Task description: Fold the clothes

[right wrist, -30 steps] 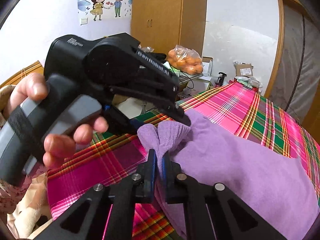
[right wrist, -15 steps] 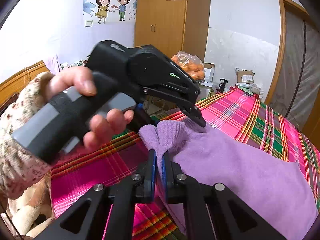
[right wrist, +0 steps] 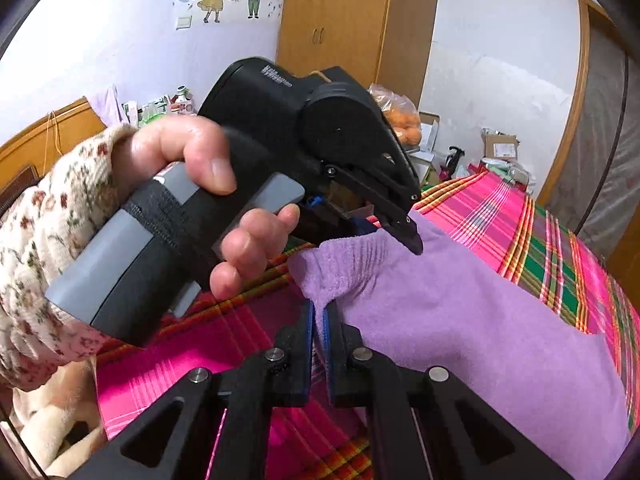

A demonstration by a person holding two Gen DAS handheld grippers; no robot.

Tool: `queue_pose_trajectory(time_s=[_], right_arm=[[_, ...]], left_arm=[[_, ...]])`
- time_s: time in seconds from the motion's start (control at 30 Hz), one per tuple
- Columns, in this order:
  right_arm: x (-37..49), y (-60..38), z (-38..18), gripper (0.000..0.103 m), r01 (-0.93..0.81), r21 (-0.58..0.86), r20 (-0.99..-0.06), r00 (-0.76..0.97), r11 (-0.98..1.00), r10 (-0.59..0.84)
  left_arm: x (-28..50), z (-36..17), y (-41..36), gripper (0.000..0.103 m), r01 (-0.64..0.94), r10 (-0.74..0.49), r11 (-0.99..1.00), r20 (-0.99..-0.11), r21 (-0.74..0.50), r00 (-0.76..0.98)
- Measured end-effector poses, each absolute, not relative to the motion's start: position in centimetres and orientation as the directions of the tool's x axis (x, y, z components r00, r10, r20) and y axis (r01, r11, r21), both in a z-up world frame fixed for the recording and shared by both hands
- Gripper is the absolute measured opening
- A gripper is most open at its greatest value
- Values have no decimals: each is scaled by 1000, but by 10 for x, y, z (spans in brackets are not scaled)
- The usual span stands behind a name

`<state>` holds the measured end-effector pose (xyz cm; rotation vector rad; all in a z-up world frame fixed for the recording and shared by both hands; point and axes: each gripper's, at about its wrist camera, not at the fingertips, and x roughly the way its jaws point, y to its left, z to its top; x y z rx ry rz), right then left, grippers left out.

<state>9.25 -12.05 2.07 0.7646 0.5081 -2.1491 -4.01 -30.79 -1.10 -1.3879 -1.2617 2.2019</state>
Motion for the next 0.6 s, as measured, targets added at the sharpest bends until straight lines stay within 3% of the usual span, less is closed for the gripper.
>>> queue_pose_trajectory(time_s=[0.4,0.6], right_arm=[[87,-127,13,5,783,-84,-709,-481,-616,-515],[85,-118,16,5,773,-49,-698,-480,-633,-532]], left_arm=[[-43,-20,-313,16,223,624,-564,-587,-795,-515],[-42,-14,-307,16,242,599,-592,-620,-769,-507]])
